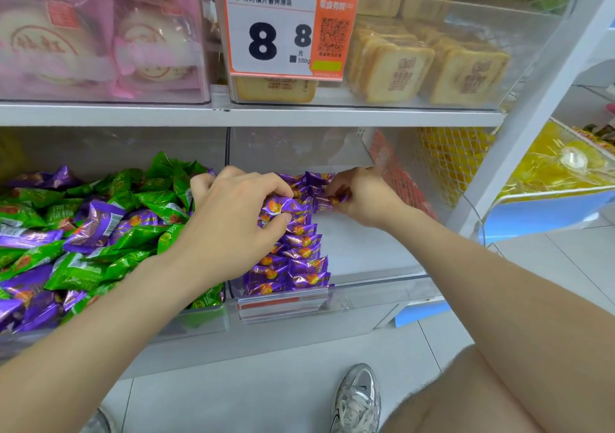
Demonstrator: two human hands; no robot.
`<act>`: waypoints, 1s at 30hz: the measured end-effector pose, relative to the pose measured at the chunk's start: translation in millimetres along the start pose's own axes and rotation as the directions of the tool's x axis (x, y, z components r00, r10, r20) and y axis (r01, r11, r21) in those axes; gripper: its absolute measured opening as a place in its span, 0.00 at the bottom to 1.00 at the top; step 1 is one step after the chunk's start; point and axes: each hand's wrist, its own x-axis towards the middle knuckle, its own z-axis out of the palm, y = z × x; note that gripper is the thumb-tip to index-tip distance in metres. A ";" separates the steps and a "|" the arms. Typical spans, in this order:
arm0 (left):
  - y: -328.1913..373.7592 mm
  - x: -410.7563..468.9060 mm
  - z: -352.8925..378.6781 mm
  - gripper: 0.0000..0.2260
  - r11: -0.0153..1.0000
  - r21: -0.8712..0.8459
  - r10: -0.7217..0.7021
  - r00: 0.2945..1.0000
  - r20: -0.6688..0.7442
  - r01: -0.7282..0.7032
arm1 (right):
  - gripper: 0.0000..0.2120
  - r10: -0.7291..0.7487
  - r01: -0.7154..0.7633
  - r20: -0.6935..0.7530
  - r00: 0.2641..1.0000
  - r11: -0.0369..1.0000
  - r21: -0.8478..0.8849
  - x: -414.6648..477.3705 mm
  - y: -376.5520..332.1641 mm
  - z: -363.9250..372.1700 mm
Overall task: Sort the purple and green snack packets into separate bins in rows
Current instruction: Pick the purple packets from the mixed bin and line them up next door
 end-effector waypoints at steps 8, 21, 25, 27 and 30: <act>-1.0 -3.8 0.0 0.09 0.999 -0.033 -0.003 1.000 -0.005 0.002 | 0.10 0.152 -0.151 0.002 0.988 0.980 0.128 0.9 12.1 1.3; -0.6 -6.0 -4.6 0.09 0.996 -0.087 -0.008 1.000 0.011 0.009 | 0.14 -0.016 0.010 -0.025 1.000 0.978 -0.210 14.1 -5.7 16.9; 0.7 -6.4 -6.3 0.13 0.995 -0.096 -0.018 0.999 0.042 0.022 | 0.14 -0.037 0.034 -0.013 0.999 0.982 -0.184 14.9 -2.9 18.8; 0.7 -7.1 -7.0 0.13 0.994 -0.105 -0.022 0.999 0.041 0.027 | 0.14 -0.011 0.006 -0.028 1.000 0.985 -0.173 14.6 -0.9 17.9; 1.3 -8.2 -8.5 0.12 0.992 -0.124 -0.032 0.999 0.028 0.036 | 0.15 0.015 -0.016 -0.008 1.000 0.985 -0.170 10.9 -4.1 16.1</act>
